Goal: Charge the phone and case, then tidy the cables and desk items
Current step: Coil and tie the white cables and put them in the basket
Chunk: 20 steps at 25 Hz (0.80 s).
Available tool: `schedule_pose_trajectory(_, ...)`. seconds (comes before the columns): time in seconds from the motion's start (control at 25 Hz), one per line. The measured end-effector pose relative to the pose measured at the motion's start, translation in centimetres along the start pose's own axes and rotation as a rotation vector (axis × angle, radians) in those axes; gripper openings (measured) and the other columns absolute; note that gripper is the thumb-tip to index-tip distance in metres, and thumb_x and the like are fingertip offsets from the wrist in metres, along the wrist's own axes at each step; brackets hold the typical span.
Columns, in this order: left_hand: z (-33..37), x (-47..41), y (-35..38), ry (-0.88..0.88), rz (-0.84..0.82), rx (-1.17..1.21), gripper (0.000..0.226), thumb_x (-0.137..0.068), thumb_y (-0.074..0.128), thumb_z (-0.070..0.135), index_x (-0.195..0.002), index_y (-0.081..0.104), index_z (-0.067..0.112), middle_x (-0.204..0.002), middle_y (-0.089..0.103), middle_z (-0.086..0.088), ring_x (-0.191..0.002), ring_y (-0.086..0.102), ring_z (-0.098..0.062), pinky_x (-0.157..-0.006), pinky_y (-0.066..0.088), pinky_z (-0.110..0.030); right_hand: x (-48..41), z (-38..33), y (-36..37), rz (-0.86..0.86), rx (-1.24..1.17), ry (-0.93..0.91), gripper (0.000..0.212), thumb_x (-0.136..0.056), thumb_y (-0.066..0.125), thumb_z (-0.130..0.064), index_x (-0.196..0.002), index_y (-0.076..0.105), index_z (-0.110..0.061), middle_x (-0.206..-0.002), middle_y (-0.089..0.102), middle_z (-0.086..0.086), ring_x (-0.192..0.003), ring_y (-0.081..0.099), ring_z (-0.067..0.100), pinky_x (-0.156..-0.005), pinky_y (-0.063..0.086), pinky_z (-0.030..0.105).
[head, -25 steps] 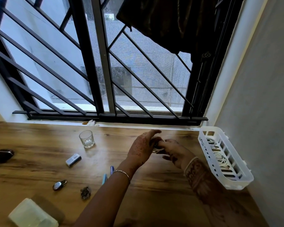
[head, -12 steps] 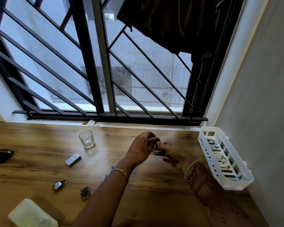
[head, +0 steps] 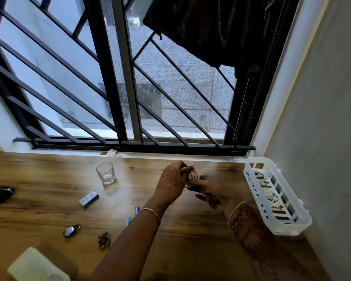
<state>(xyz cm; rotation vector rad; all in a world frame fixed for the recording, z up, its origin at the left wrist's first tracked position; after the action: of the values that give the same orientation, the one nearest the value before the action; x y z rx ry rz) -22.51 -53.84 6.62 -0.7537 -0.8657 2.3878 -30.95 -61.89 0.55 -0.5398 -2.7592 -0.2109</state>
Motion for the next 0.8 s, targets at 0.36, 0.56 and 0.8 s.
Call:
schedule_pose_trajectory(0.36,-1.5,0.3,0.0,-0.122,0.047,0.053,0.031,-0.096,0.047,0.039,-0.095,0.063,0.012,-0.090,0.067,-0.009,-0.078,0.059,-0.018,-0.067,0.042,-0.026,0.8,-2.6,0.0,0.123,0.160,-0.301,0.036,-0.074,0.078,-0.009,-0.102,0.061,-0.023,-0.102,0.070,0.001,-0.095,0.066,0.016,-0.080,0.055,0.028)
schedule_pose_trajectory(0.56,-2.2,0.8,0.0,-0.238,0.060,0.024,0.036,-0.097,0.040,0.046,-0.095,0.057,0.015,-0.092,0.064,-0.007,-0.083,0.058,-0.022,-0.069,0.044,-0.031,1.5,-3.7,0.5,0.184,0.127,-0.430,0.043,-0.076,0.072,0.004,-0.102,0.054,-0.026,-0.102,0.068,0.009,-0.085,0.070,0.018,-0.066,0.056,0.023)
schedule_pose_trajectory(0.8,-2.3,1.7,2.1,-0.451,-0.086,0.603,0.030,-0.095,0.049,0.041,-0.100,0.053,0.013,-0.095,0.065,-0.007,-0.075,0.059,-0.013,-0.059,0.045,-0.024,1.9,-3.3,-1.5,0.297,0.035,-0.425,0.037,-0.085,0.064,0.001,-0.105,0.061,-0.030,-0.102,0.067,0.006,-0.088,0.068,0.018,-0.070,0.059,0.028)
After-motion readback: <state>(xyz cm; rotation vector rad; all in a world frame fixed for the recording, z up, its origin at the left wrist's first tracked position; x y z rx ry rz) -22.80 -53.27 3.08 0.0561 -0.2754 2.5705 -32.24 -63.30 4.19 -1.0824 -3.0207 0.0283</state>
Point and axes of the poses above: each hand's wrist, its own x-axis away from the middle knuckle, its own y-axis out of the palm, z = x × y, the point moved 10 cm from there along -x, towards the middle knuckle
